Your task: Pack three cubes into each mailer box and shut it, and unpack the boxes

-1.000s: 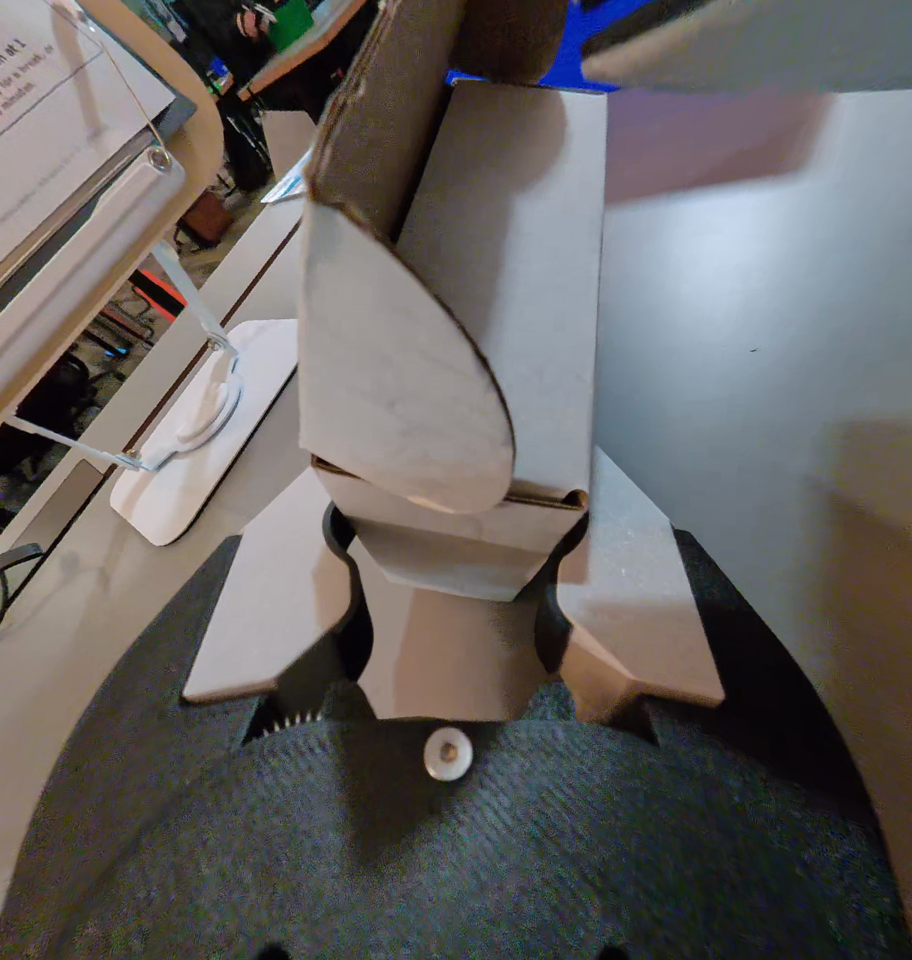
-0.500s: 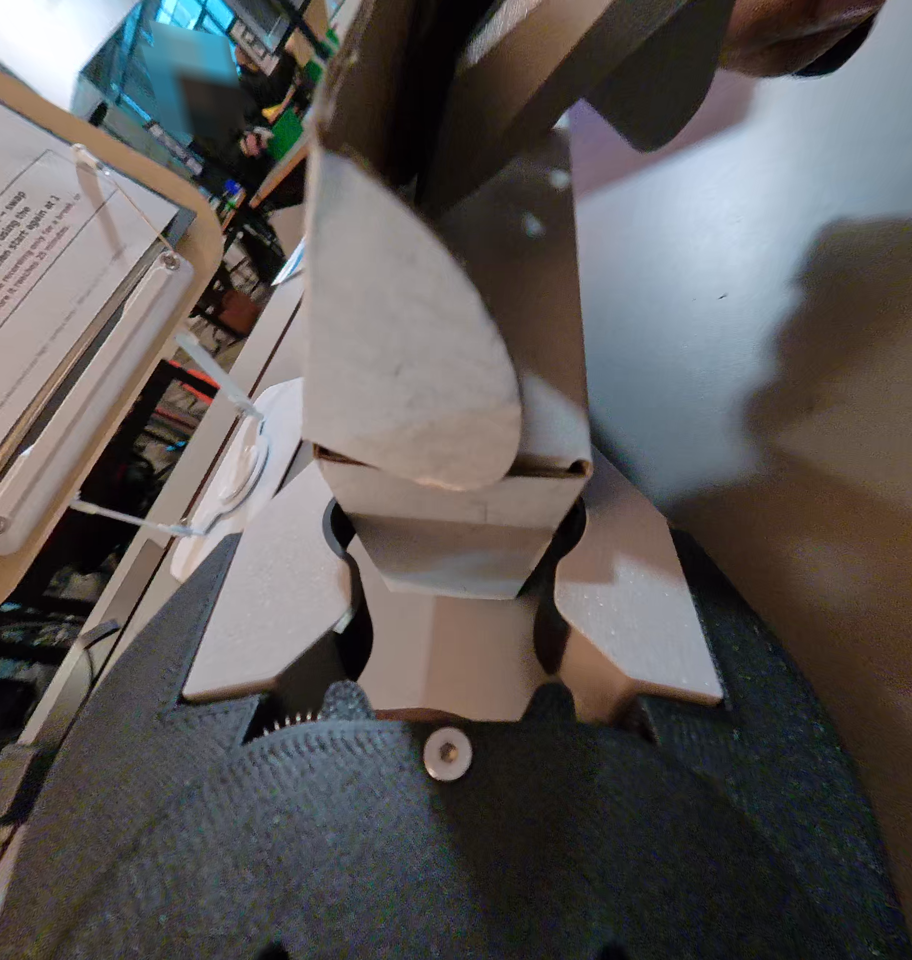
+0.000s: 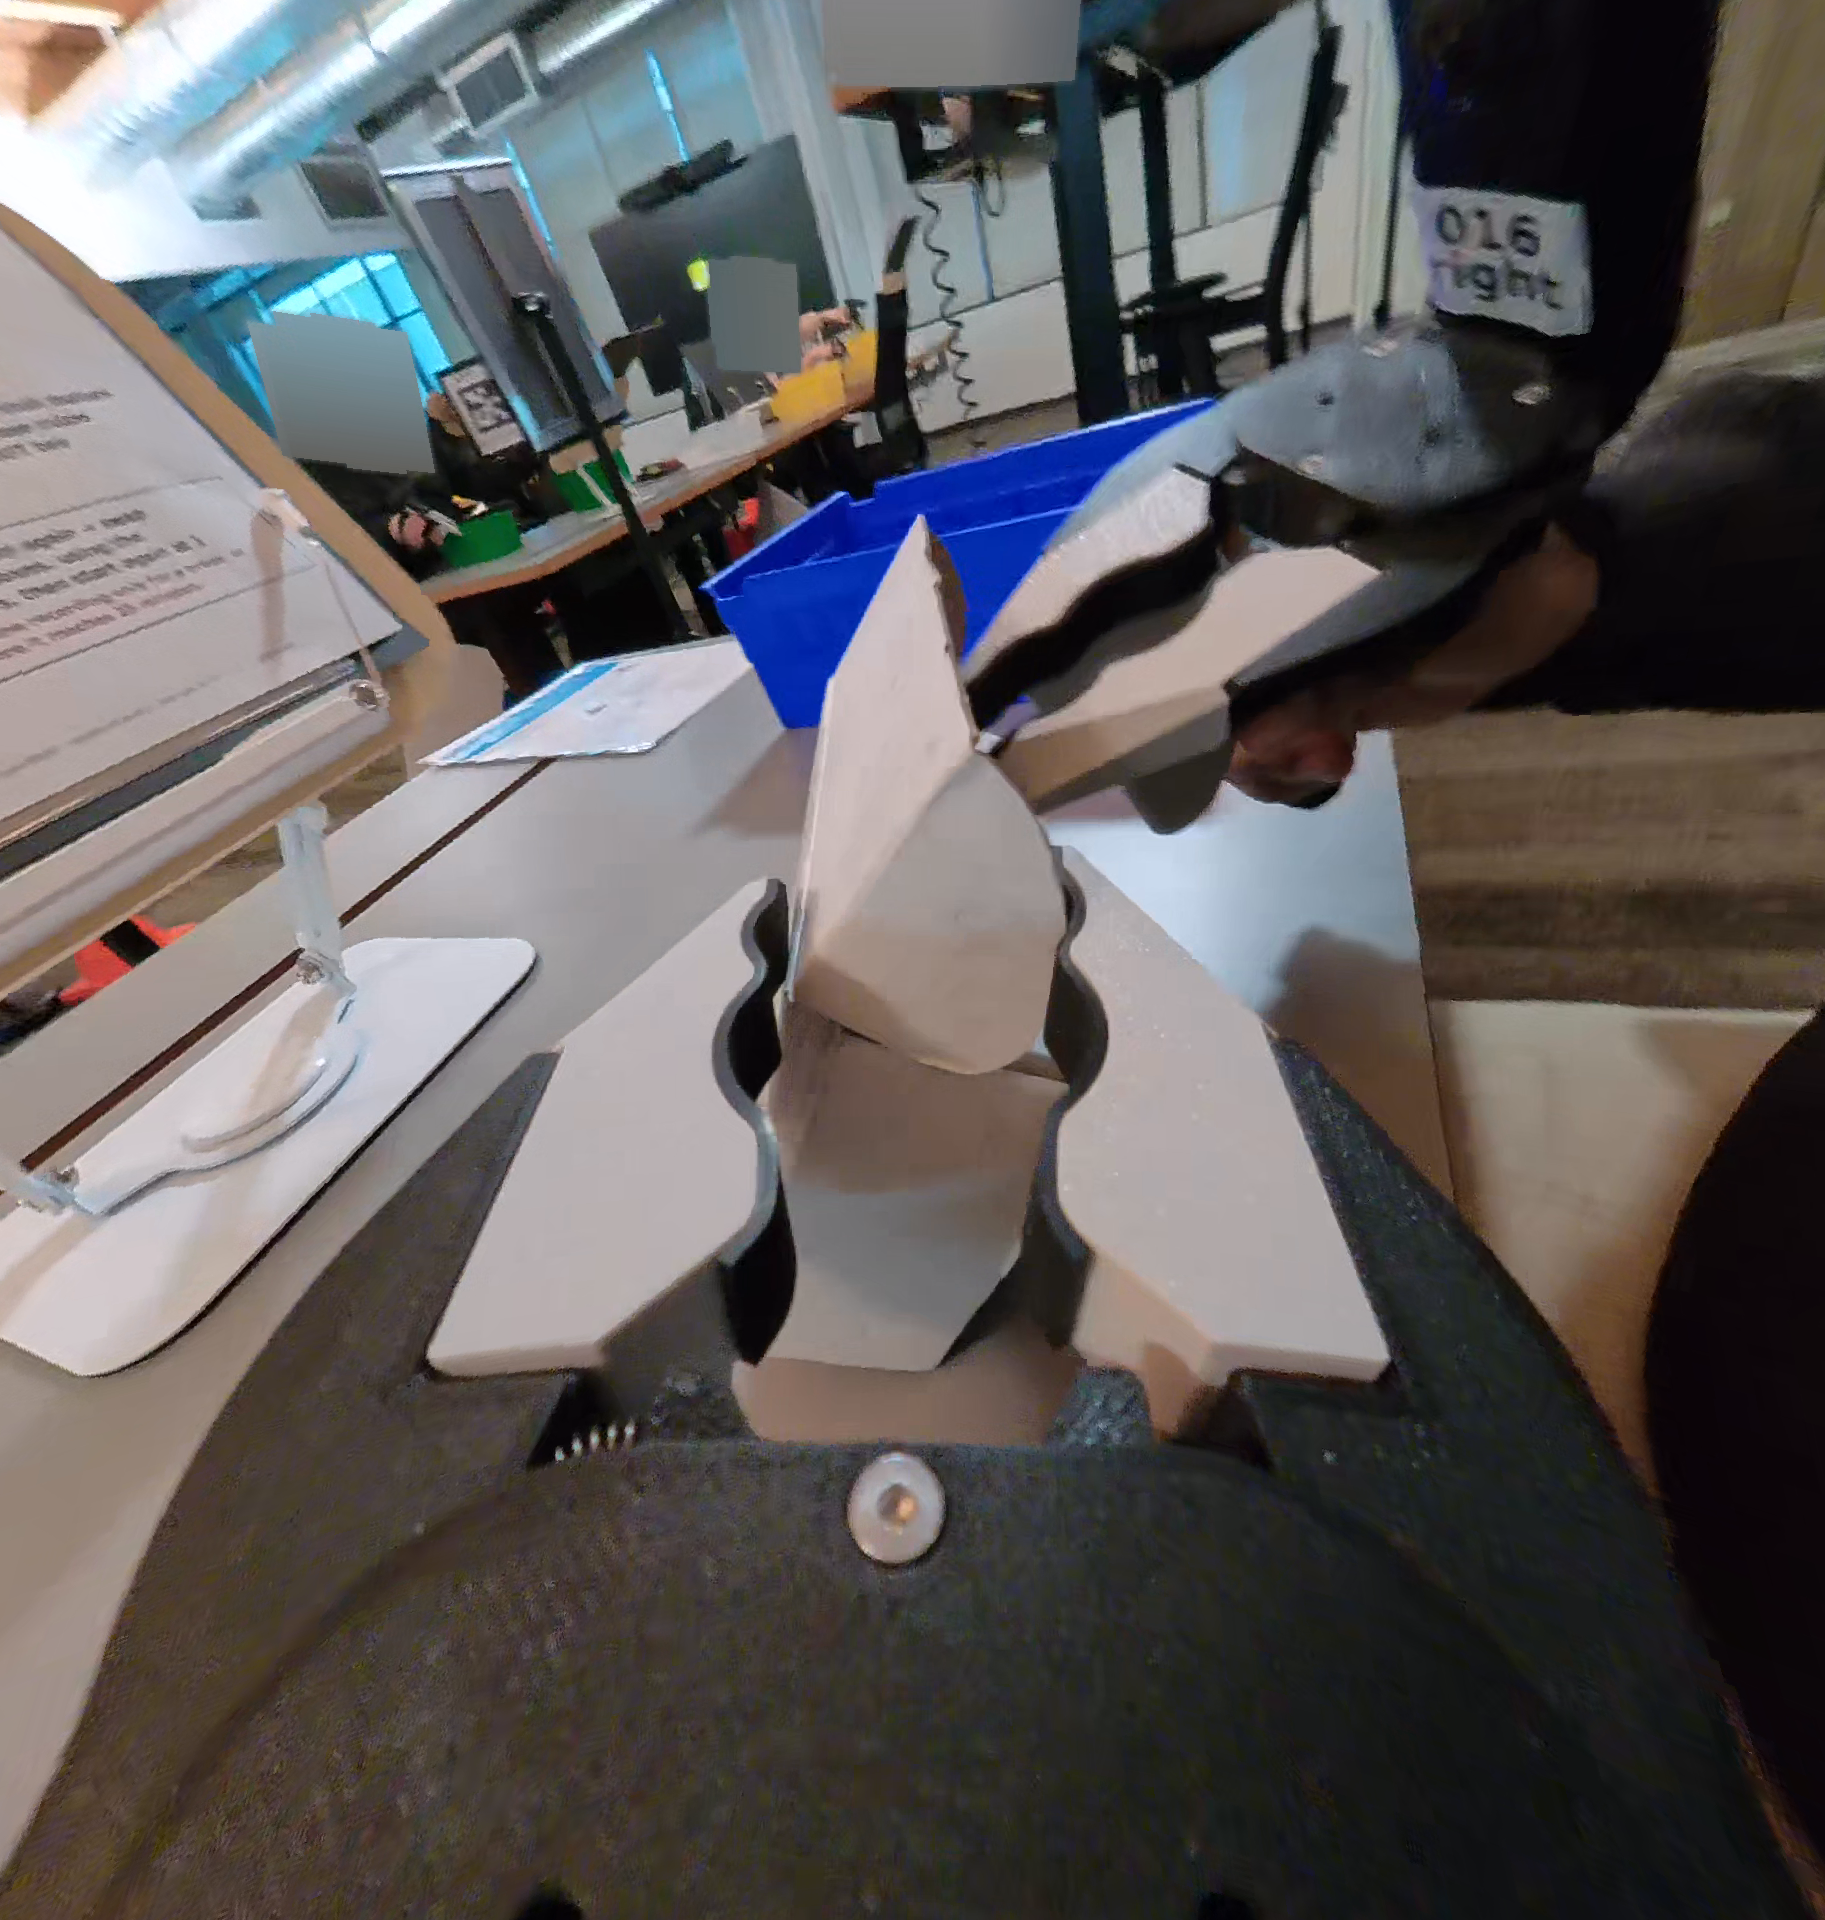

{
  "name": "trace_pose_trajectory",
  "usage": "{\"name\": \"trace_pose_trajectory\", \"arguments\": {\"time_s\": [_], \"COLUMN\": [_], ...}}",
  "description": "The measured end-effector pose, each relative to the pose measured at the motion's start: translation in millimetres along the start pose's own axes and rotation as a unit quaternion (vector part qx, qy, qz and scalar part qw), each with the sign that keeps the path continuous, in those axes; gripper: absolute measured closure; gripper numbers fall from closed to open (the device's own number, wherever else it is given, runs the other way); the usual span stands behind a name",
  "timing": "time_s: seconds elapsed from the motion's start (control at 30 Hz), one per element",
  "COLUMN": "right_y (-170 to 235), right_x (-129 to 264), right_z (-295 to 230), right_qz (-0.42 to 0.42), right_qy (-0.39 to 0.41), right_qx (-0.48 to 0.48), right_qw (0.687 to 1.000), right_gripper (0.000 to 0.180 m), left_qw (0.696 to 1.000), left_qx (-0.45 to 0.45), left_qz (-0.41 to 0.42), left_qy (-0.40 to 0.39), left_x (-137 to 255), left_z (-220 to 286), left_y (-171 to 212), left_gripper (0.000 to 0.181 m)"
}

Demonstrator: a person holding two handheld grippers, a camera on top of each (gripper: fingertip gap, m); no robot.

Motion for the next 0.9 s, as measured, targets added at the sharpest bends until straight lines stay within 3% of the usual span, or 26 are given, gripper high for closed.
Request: {"name": "trace_pose_trajectory", "arguments": {"time_s": [0.17, 0.3, 0.63, 0.9], "right_y": [4, -8, -9, 27], "right_x": [4, 8, 7, 2], "right_z": [-13, -20, -1, -20], "right_qz": [-0.023, 0.004, 0.032, -0.09], "right_qy": [-0.008, -0.004, -0.019, -0.053], "right_qx": [0.043, 0.052, -0.094, -0.08], "right_qw": [0.999, 0.999, 0.995, 0.991], "right_gripper": [0.161, 0.152, 0.156, 0.154], "left_qw": [0.999, 0.998, 0.997, 0.985], "left_qx": [0.02, 0.046, 0.064, 0.141], "left_qz": [0.017, 0.027, 0.041, 0.087], "left_qy": [-0.021, -0.013, -0.003, -0.056], "left_x": [3, 4, 3, 11], "left_z": [-8, -10, -5, -28], "left_y": [-6, -7, -18, -29], "left_gripper": [0.134, 0.134, 0.135, 0.135]}}
Point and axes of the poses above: each gripper's, where its closed fingertips meet, x back along the fingers, y out of its underside, z = x × y across the jaws, the point moved 3 cm from there along x, back along the fingers
